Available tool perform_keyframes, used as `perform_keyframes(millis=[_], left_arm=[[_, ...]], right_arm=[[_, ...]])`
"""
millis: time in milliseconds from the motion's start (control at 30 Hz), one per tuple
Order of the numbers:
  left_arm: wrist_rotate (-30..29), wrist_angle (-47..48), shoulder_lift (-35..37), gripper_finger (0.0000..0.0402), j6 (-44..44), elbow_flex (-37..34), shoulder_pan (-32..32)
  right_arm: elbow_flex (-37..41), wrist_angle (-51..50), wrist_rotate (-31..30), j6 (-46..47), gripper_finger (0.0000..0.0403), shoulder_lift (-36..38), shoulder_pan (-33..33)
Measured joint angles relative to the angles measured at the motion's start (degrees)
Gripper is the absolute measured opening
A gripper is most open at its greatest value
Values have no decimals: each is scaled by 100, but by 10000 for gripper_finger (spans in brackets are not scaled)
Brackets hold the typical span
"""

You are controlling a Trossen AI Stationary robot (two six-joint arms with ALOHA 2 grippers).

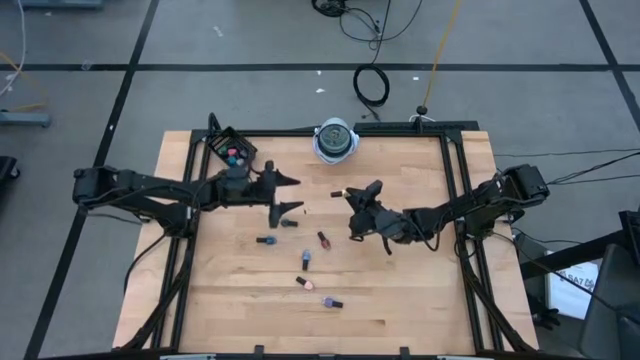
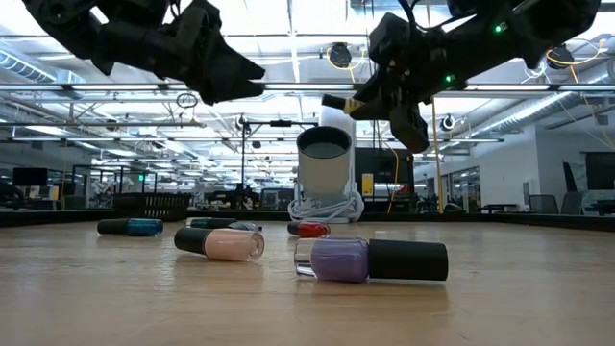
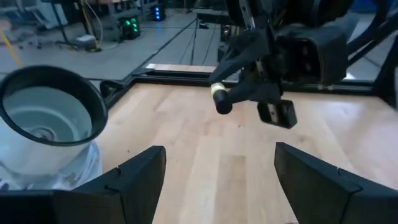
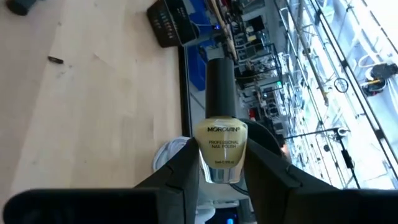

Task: Pick & Place Nail Polish
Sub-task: Put the yellow nail polish bottle into the black bin

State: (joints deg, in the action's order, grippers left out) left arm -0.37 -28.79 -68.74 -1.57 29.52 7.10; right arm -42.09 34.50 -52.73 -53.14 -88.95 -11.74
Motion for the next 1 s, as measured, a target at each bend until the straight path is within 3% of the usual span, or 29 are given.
perform_keyframes(millis=[100, 400, 1000], left_arm=[[-244, -108, -175, 296, 71, 0, -156], [-253, -1829, -1333, 296, 272, 137, -176], [-268, -1779, -3081, 296, 1286, 1773, -195]], right_arm=[[0, 111, 28, -62, 95, 0, -6], [-2, 127, 28, -13, 95, 0, -1], [-2, 127, 48, -3, 95, 0, -3]])
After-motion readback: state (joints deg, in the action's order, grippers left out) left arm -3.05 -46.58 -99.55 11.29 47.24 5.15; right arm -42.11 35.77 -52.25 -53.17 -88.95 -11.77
